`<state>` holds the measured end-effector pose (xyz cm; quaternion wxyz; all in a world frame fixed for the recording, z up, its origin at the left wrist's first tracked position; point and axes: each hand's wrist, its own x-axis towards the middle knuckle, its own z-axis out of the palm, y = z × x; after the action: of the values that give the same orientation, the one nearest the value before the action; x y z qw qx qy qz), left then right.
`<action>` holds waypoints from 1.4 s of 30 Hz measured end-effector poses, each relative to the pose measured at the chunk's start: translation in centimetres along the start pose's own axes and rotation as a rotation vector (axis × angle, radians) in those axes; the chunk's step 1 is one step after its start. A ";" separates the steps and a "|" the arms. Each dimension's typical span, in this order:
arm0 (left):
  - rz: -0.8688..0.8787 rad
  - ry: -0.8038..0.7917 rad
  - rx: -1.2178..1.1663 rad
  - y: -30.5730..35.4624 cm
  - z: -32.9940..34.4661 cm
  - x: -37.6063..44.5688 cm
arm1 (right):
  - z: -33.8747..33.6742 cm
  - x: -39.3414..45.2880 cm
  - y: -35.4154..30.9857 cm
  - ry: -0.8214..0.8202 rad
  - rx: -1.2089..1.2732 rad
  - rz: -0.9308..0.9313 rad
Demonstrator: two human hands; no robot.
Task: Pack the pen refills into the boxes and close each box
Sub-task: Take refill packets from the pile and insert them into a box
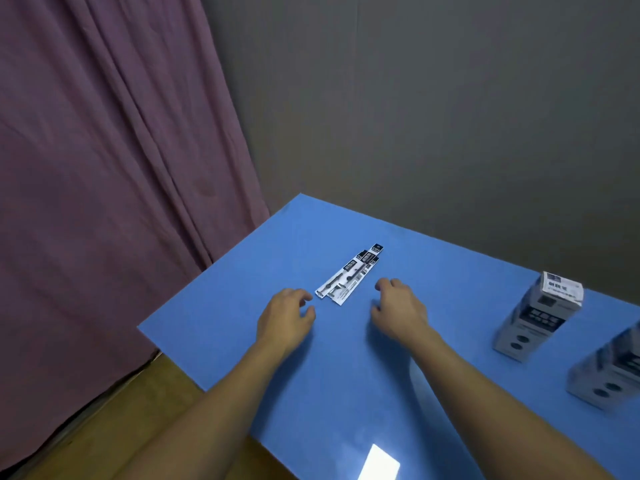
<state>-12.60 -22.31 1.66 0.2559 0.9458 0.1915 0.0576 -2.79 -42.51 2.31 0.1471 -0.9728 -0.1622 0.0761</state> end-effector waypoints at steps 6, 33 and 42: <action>0.013 0.035 -0.075 1.3 2.9 4.3 | 0.7 1.4 1.1 0.121 0.086 0.041; -0.343 -0.179 -0.213 2.8 4.1 15.0 | 3.1 7.1 2.4 0.160 0.273 0.094; -0.384 -0.144 -0.341 1.7 1.6 13.9 | 2.6 6.7 1.5 0.153 0.261 0.107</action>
<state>1.05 -18.99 1.33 0.4308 0.8370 0.3362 -0.0281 3.45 -40.91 -1.32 0.2798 -0.9556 -0.0874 0.0296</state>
